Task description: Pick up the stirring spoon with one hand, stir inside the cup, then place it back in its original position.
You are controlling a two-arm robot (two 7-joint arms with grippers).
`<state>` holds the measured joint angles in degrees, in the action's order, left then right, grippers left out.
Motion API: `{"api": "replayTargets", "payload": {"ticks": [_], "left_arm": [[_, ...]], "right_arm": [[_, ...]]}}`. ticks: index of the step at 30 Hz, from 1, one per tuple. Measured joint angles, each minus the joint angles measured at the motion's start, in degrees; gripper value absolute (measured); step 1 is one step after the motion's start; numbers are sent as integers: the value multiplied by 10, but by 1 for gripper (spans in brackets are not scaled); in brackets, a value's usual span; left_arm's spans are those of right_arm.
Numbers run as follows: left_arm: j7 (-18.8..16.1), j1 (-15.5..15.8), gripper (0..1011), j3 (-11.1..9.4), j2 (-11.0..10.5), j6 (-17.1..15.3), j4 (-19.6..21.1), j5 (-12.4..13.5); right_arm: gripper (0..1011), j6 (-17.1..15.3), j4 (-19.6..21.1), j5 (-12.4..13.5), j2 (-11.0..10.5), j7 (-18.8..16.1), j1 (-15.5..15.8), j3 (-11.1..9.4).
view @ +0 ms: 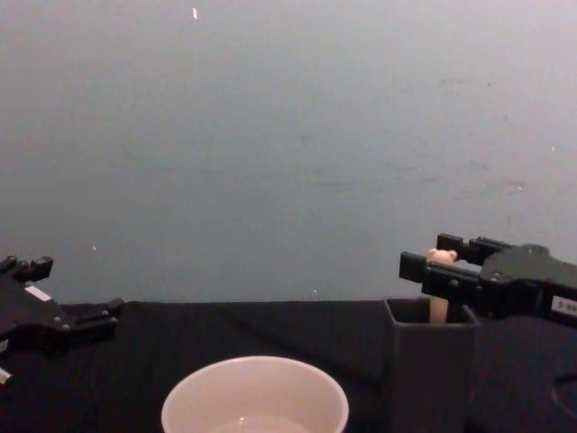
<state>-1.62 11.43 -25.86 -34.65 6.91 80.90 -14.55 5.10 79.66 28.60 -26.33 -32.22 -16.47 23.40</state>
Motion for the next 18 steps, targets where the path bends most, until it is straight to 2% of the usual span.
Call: {"api": "replayTargets", "payload": {"ticks": [5, 6, 11, 18], "left_arm": [[0, 0, 1002, 0, 0, 0, 0, 0], [0, 0, 1001, 0, 0, 0, 0, 0], [0, 0, 1001, 0, 0, 0, 0, 0], [0, 0, 1001, 0, 0, 0, 0, 0]], "right_arm": [[841, 0, 0, 0, 0, 0, 0, 0], [841, 0, 0, 0, 0, 0, 0, 0], [1000, 0, 0, 0, 0, 0, 0, 0], [1002, 0, 0, 0, 0, 0, 0, 0]]}}
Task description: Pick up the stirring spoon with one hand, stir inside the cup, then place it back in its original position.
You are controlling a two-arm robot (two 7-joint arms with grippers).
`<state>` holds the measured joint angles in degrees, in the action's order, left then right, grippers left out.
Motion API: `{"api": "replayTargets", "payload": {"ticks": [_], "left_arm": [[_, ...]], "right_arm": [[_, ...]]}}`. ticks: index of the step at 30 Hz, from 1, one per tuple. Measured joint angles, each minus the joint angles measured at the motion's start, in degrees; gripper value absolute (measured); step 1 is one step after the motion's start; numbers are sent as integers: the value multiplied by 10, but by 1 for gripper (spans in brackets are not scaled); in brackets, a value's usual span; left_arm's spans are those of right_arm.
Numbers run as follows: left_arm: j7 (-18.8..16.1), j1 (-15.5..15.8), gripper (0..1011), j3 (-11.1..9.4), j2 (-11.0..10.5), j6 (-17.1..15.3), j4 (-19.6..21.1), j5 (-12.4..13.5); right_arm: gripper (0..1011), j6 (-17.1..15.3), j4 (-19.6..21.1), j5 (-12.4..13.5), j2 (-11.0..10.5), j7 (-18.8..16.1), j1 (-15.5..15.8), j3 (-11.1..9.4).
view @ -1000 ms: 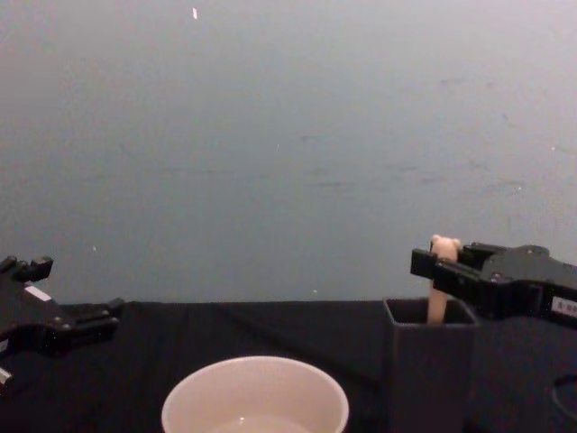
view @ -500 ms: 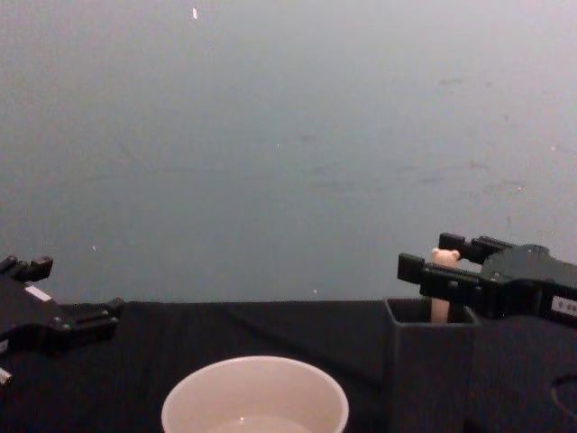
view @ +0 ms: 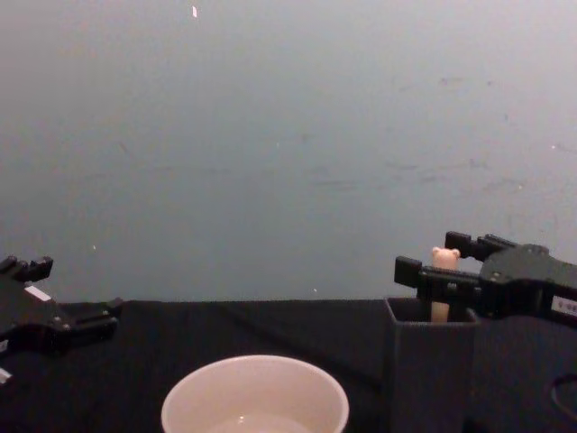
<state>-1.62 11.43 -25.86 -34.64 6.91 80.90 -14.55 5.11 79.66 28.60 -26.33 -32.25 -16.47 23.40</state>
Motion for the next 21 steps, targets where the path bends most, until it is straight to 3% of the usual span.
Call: {"api": "replayTargets", "payload": {"ticks": [7, 12, 16, 17, 21], "left_arm": [[0, 0, 1001, 0, 0, 0, 0, 0], [0, 0, 1001, 0, 0, 0, 0, 0], [0, 0, 1001, 0, 0, 0, 0, 0], [0, 0, 1001, 0, 0, 0, 0, 0], [0, 0, 1001, 0, 0, 0, 0, 0]], "right_arm": [[1000, 32, 8, 8, 8, 0, 0, -17], [1002, 70, 25, 3, 29, 50, 10, -52], [1000, 73, 25, -37, 46, 124, 17, -69], [1002, 68, 20, -59, 51, 155, 19, -73], [1002, 45, 0, -99, 58, 202, 22, -75]]}}
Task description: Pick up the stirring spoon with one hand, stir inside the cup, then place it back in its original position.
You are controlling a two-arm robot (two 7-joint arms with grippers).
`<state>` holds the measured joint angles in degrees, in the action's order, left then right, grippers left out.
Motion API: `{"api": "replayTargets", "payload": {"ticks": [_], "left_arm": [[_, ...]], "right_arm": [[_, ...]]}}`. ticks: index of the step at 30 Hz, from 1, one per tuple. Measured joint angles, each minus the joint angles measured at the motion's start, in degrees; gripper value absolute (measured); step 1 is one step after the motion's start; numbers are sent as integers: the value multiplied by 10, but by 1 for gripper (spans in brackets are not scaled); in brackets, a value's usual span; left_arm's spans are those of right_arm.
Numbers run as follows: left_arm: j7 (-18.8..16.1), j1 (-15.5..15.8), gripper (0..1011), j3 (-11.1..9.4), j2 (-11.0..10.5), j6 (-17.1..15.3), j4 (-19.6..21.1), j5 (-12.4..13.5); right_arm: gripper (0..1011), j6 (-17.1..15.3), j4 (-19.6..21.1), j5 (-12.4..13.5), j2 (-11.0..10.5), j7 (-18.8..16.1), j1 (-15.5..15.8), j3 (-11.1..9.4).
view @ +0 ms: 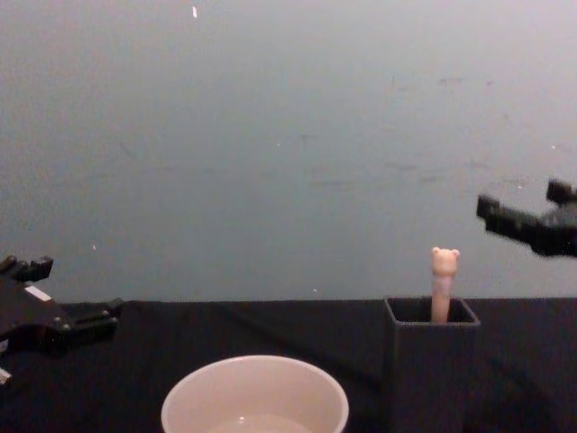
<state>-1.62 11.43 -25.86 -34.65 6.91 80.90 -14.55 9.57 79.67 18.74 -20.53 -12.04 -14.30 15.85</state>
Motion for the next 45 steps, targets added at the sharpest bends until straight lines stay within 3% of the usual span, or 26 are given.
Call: {"api": "replayTargets", "payload": {"ticks": [7, 14, 45], "left_arm": [[0, 0, 1001, 0, 0, 0, 0, 0], [0, 0, 1001, 0, 0, 0, 0, 0], [0, 0, 1001, 0, 0, 0, 0, 0]], "right_arm": [[1002, -43, -32, -31, 3, 8, 3, 9], [1000, -61, -52, -48, 10, 5, 3, 13], [1000, -60, -50, -47, 9, 5, 3, 13]]}}
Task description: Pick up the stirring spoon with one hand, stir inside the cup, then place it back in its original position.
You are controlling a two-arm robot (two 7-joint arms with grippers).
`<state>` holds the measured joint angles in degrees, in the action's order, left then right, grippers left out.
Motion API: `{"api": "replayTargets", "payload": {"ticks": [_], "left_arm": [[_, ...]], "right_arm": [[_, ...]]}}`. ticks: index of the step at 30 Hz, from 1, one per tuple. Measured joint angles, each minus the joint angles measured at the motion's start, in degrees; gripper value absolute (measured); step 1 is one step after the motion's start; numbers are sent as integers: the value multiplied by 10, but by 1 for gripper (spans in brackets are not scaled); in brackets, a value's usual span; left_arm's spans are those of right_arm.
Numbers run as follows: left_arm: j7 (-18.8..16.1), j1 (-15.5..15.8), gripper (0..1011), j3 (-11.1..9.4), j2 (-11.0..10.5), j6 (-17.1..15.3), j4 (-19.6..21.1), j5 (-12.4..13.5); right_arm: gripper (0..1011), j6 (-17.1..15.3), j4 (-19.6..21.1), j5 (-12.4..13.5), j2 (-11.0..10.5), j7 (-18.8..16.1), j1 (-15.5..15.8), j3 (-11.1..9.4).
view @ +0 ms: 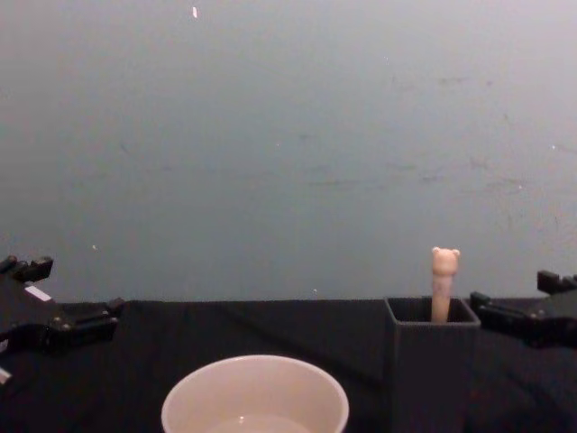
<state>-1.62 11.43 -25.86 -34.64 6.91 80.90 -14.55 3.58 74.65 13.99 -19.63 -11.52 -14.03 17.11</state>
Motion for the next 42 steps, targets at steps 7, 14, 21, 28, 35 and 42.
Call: {"api": "replayTargets", "payload": {"ticks": [7, 14, 21, 28, 35, 42], "left_arm": [[0, 0, 1001, 0, 0, 0, 0, 0], [0, 0, 1001, 0, 0, 0, 0, 0], [0, 0, 1001, 0, 0, 0, 0, 0], [0, 0, 1001, 0, 0, 0, 0, 0], [0, 0, 1001, 0, 0, 0, 0, 0], [0, 0, 1001, 0, 0, 0, 0, 0]], "right_arm": [[1000, 0, 0, 0, 0, 0, 0, 0], [1000, 1, 0, 1, 0, 0, 0, 0], [1000, 1, 0, 1, 0, 0, 0, 0], [1000, 1, 0, 1, 0, 0, 0, 0], [1000, 1, 0, 1, 0, 0, 0, 0], [1002, 0, 0, 1, 0, 0, 0, 0]]}}
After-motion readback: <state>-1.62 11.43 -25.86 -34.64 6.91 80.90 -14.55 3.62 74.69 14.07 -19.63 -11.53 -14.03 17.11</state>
